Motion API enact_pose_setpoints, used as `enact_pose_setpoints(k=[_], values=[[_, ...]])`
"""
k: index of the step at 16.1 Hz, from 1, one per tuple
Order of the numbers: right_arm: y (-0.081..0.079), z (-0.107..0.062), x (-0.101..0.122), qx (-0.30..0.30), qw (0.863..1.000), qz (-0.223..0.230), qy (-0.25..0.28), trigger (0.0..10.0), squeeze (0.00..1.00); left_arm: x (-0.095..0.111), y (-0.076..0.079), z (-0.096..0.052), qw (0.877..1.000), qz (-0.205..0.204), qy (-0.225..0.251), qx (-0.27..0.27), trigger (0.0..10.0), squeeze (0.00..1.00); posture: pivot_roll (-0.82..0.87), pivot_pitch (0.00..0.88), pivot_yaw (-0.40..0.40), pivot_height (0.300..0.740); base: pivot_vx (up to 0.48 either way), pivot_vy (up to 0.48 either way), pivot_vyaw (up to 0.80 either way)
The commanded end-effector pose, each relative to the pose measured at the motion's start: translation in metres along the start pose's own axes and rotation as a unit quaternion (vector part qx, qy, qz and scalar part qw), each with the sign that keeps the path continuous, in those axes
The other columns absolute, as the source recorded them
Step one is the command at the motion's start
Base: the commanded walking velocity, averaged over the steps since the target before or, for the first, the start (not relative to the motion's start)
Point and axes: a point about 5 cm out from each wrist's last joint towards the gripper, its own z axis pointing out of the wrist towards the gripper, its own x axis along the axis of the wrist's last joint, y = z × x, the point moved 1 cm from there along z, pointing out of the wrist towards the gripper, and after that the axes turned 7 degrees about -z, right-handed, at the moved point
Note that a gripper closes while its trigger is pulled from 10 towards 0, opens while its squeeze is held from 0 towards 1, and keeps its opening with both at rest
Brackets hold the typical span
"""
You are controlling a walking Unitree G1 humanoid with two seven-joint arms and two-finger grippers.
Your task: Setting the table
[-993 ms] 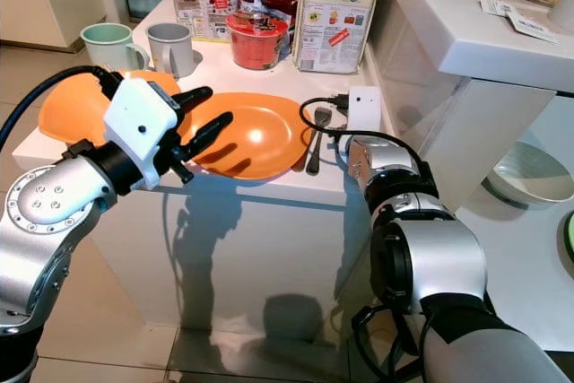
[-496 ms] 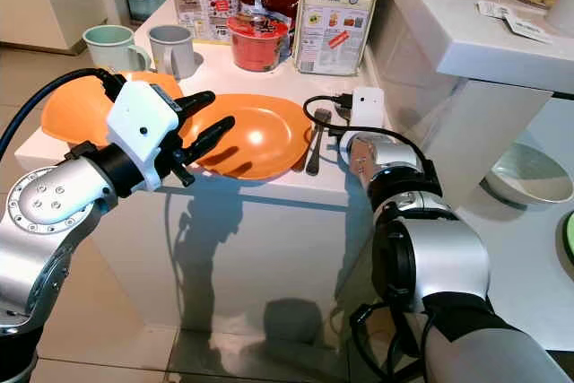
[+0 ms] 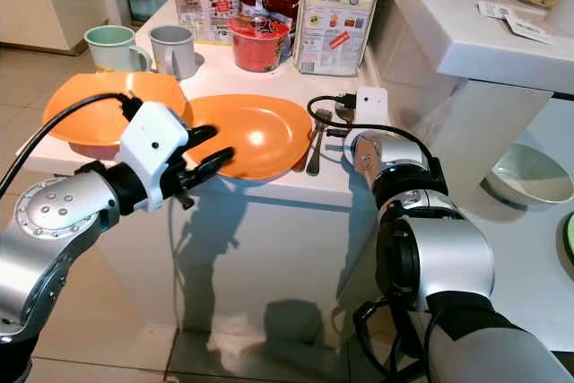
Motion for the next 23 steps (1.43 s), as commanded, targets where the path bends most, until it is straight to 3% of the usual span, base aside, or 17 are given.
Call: enact_pose_setpoints(k=[1, 2, 3, 5, 12, 14, 16, 23], values=[[0.0, 0.002, -0.016, 0.004, 0.999, 0.005, -0.042, 0.0, 0.0, -0.008, -0.005, 0.0, 0.999, -0.033, -0.019, 0.016, 10.0, 0.03, 0.12, 0.0, -0.078, 0.74, 0.0, 0.0, 0.0], [-0.001, 0.002, -0.014, 0.007, 0.999, 0.003, -0.038, 0.0, 0.0, -0.011, -0.005, 0.0, 0.998, -0.064, -0.021, 0.013, 10.0, 0.73, 0.11, 0.0, -0.074, 0.74, 0.0, 0.0, 0.0], [-0.002, 0.001, -0.011, 0.009, 0.999, 0.0, -0.034, 0.0, 0.0, -0.012, -0.004, 0.0, 0.996, -0.092, -0.021, 0.007, 10.0, 1.0, 0.11, 0.0, -0.074, 0.74, 0.0, 0.0, 0.0], [-0.003, 0.0, -0.004, 0.01, 1.0, -0.007, -0.025, 0.0, 0.0, -0.009, 0.001, 0.002, 0.992, -0.123, -0.013, -0.014, 10.0, 1.0, 0.09, 0.0, -0.063, 0.74, 0.0, 0.0, 0.0], [-0.01, -0.006, 0.026, 0.017, 0.999, 0.003, 0.029, 0.0, 0.0, -0.003, -0.001, 0.004, 0.991, -0.127, -0.017, -0.032, 10.0, 1.0, 0.07, 0.0, -0.037, 0.74, 0.0, 0.0, 0.0], [-0.013, -0.008, 0.037, 0.004, 0.998, -0.023, 0.058, 0.0, 0.0, 0.001, -0.004, 0.003, 0.992, -0.122, -0.011, -0.029, 10.0, 1.0, 0.08, 0.0, -0.033, 0.74, 0.0, 0.0, 0.0], [-0.026, -0.01, 0.042, -0.013, 0.992, -0.078, 0.094, 0.0, 0.0, 0.003, -0.006, 0.002, 0.993, -0.119, -0.004, -0.027, 10.0, 1.0, 0.08, 0.0, -0.028, 0.74, 0.0, 0.0, 0.0], [-0.029, -0.016, 0.048, -0.071, 0.977, -0.136, 0.148, 0.0, 0.0, 0.009, -0.012, 0.008, 0.994, -0.106, 0.017, 0.0, 10.0, 1.0, 0.07, 0.0, -0.034, 0.74, 0.0, 0.0, 0.0]])
